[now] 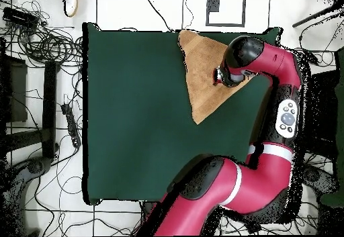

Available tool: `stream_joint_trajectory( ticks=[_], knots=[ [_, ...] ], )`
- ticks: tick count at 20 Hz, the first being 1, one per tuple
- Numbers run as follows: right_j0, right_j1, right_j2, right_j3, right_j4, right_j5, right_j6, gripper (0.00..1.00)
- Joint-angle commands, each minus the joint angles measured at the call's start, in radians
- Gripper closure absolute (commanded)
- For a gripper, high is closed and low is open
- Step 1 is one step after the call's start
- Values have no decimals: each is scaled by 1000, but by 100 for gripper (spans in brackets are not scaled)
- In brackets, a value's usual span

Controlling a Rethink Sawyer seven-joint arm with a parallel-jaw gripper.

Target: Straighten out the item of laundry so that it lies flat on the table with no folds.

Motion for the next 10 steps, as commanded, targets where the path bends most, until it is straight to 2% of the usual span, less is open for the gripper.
stream_joint_trajectory(
  ticks=[1, 6, 10],
  knots=[
    [14, 51, 17, 292, -5, -273, 83, 0],
    [-8, -2, 14, 416, -7, -365, 77, 0],
    [-15, -6, 12, 432, -14, -392, 70, 0]
  ],
)
